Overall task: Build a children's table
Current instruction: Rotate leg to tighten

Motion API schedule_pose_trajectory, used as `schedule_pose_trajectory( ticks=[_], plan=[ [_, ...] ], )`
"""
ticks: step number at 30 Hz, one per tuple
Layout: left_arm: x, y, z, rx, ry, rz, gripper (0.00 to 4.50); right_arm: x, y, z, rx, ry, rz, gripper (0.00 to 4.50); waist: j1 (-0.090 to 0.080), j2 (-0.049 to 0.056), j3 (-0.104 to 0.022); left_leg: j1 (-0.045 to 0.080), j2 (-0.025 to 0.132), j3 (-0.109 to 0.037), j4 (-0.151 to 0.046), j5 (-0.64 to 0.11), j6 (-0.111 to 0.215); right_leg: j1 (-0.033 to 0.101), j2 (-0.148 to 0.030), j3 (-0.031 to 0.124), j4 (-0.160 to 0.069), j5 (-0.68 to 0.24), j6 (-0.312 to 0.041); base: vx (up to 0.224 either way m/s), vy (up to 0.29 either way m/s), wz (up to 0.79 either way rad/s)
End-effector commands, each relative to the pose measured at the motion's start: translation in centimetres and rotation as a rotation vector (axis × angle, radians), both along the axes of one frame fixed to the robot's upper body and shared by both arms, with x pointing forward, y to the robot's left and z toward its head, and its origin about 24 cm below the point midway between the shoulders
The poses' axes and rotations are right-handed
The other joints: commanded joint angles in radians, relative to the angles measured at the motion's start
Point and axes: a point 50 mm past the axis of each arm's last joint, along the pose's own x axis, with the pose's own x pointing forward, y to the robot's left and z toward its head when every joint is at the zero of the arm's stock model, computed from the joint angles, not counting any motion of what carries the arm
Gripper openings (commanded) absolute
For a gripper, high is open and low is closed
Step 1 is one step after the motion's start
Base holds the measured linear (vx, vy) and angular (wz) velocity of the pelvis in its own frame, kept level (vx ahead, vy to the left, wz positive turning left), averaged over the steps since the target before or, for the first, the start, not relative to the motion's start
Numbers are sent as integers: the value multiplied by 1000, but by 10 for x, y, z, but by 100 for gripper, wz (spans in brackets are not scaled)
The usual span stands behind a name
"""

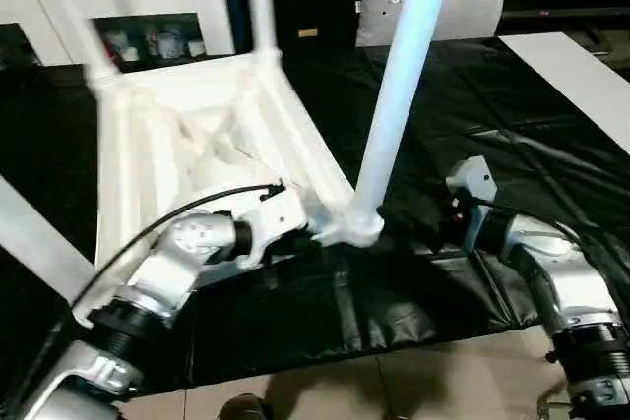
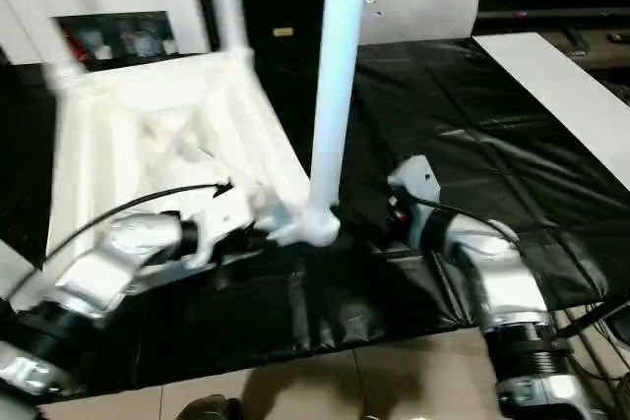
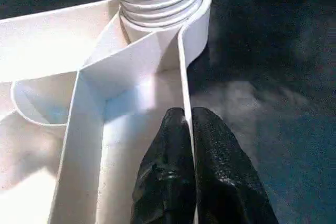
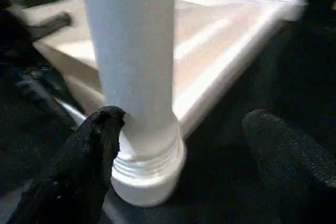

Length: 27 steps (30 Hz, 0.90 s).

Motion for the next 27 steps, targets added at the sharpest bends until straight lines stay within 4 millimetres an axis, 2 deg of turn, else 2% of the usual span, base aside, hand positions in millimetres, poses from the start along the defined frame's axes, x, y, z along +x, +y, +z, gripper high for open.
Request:
schedule_pose_trajectory(
  ticks=[1, 2, 4, 8, 12, 14, 15, 17, 19, 20, 23, 24, 27],
  plan=[
    [-9, -10, -1, -2, 24, -131, 0, 0, 1, 9, 8, -16, 70, 396, -3, -12, -71, 15, 28, -2, -65, -231, 47, 44, -42, 52, -81, -153, -205, 0, 0, 0],
    [-9, -10, -1, -3, 25, -132, 0, 0, 1, 9, 7, -15, 72, 396, -3, -11, -71, 15, 29, -2, -64, -228, 49, 43, -42, 53, -80, -144, -210, 0, 0, 0],
    [-16, -8, 0, 15, 57, -246, 0, -7, 2, 8, -12, 30, 220, 370, 0, -17, -72, 12, 28, 0, -62, -216, 57, 46, -42, 53, -77, -134, -218, 0, 0, 0],
    [-18, -8, 0, 23, 60, -300, 0, -11, 3, 5, -32, 72, 306, 336, 7, -15, -73, 14, 30, 2, -58, -204, 68, 43, -43, 54, -74, -116, -232, 0, 0, 0],
    [-19, -10, 0, 19, 61, -328, 0, -12, 6, 3, -32, 86, 328, 303, 16, -17, -73, 16, 32, 3, -59, -212, 57, 41, -45, 56, -74, -144, -229, 0, 0, 0],
    [-20, -11, 0, 18, 62, -336, 0, -11, 7, 2, -30, 84, 330, 303, 16, -17, -72, 16, 32, 3, -60, -218, 52, 41, -45, 56, -75, -154, -225, 0, 0, 0],
    [-21, -13, 0, 16, 62, -342, 0, -11, 9, 2, -25, 86, 333, 279, 15, -18, -73, 16, 31, 2, -60, -224, 47, 41, -45, 56, -76, -165, -221, 0, 0, 0],
    [-21, -13, 0, 15, 63, -342, 0, -11, 10, 1, -21, 93, 342, 266, 15, -19, -73, 17, 31, 3, -60, -228, 45, 41, -45, 57, -77, -172, -219, 0, 0, 0],
    [-21, -13, -1, 15, 65, -345, 0, -12, 11, -1, -13, 116, 369, 257, 15, -20, -75, 17, 31, 3, -59, -222, 46, 41, -46, 57, -77, -167, -219, 0, 0, 0],
    [-21, -13, -1, 15, 65, -345, 0, -12, 11, -1, -13, 116, 369, 236, 15, -19, -76, 17, 31, 3, -58, -218, 46, 41, -45, 57, -76, -162, -221, 0, 0, 0],
    [-20, -10, -2, 21, 67, -345, 0, -14, 12, -2, -5, 136, 391, 229, 18, -20, -78, 16, 30, 4, -55, -191, 56, 42, -43, 56, -71, -119, -230, 0, 0, 0],
    [-20, -10, -2, 21, 67, -345, 0, -14, 12, -2, -5, 136, 391, 209, 18, -20, -78, 16, 30, 4, -55, -187, 57, 42, -43, 56, -70, -115, -231, 0, 0, 0],
    [-19, -9, -3, 18, 72, -336, 0, -15, 13, -2, 3, 149, 403, 198, 18, -22, -79, 16, 29, 5, -54, -189, 57, 42, -44, 56, -71, -124, -230, 0, 0, 0]
  ],
)
